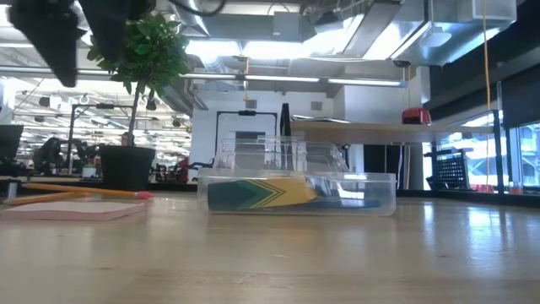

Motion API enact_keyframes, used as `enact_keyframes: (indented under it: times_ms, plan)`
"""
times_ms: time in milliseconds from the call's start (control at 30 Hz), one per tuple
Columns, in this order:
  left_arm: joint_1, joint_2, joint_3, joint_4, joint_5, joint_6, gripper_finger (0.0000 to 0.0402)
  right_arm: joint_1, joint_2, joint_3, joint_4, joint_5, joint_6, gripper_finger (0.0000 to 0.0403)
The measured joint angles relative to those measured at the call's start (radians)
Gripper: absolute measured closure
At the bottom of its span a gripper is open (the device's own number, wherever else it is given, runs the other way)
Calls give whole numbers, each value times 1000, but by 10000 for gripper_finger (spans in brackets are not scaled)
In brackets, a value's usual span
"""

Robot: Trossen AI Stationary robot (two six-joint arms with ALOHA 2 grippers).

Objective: Pack school essentials
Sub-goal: Put the pink sticky notes into the transparent supply box

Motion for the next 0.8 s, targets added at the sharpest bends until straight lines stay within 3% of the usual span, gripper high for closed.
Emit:
enact_keyframes:
  times_ms: [100,267,467,800]
  plan:
    - [-37,0,0,6,-4,-77,10,0,-39,-65,98,-72,-85,334]
    - [-75,10,0,43,-23,-251,10,-1,-61,-106,132,-79,-145,334]
    - [-105,46,0,78,-25,-319,10,-1,-60,-107,135,-80,-265,334]
    - [-118,129,0,87,-27,-381,10,-5,-60,-107,161,-47,-286,334]
